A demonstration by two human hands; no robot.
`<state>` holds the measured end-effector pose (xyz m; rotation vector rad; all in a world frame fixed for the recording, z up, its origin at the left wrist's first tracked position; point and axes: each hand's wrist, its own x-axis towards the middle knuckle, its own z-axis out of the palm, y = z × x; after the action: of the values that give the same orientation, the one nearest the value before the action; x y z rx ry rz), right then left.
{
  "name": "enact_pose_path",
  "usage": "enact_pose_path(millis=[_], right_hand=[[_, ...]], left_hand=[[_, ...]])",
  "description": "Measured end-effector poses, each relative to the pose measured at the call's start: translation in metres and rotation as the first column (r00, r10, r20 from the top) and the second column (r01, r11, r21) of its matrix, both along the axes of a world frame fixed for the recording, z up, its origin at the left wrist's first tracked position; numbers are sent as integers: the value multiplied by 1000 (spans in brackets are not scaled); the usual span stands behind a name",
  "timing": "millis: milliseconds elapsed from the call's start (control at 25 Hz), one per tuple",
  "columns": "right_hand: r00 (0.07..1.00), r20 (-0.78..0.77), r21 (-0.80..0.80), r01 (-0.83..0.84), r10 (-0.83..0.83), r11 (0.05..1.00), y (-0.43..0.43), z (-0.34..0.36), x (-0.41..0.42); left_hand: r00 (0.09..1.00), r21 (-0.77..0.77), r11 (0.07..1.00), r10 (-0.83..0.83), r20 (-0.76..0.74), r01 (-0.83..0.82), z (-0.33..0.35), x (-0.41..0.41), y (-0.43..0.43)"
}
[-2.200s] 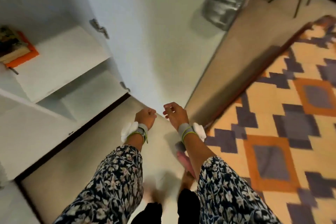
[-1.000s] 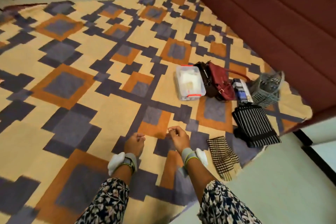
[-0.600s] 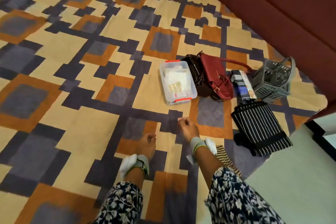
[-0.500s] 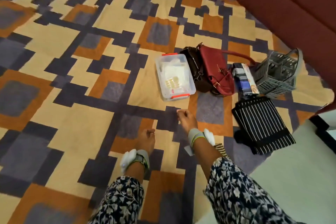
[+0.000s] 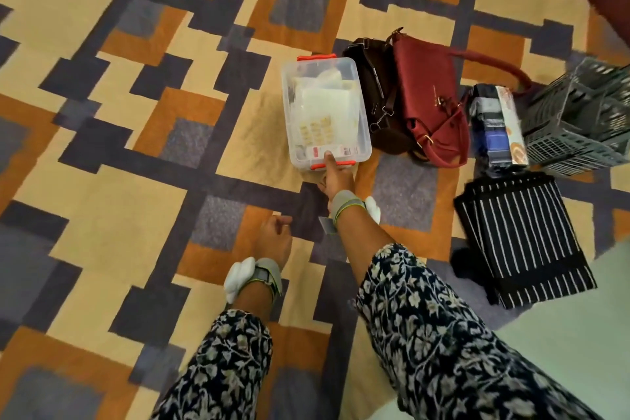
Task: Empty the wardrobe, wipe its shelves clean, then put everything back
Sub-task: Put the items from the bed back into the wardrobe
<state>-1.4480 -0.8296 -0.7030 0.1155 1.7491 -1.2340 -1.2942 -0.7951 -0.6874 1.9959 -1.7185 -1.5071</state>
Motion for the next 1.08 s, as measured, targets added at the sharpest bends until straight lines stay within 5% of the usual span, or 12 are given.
enact_pose_path(millis=[560, 920, 1080], right_hand=[[960, 116, -26, 258, -253, 966, 77, 17, 43], [985, -78, 167, -140, 154, 976, 154, 59, 125], [939, -104, 186, -306, 329, 934, 176, 99, 212]], left_hand=[[983, 162, 973, 174, -53, -163, -1, 46, 43], [923, 238, 922, 347, -164, -305, 51, 106, 92], [773, 272, 839, 541, -332, -471, 83, 188, 124]])
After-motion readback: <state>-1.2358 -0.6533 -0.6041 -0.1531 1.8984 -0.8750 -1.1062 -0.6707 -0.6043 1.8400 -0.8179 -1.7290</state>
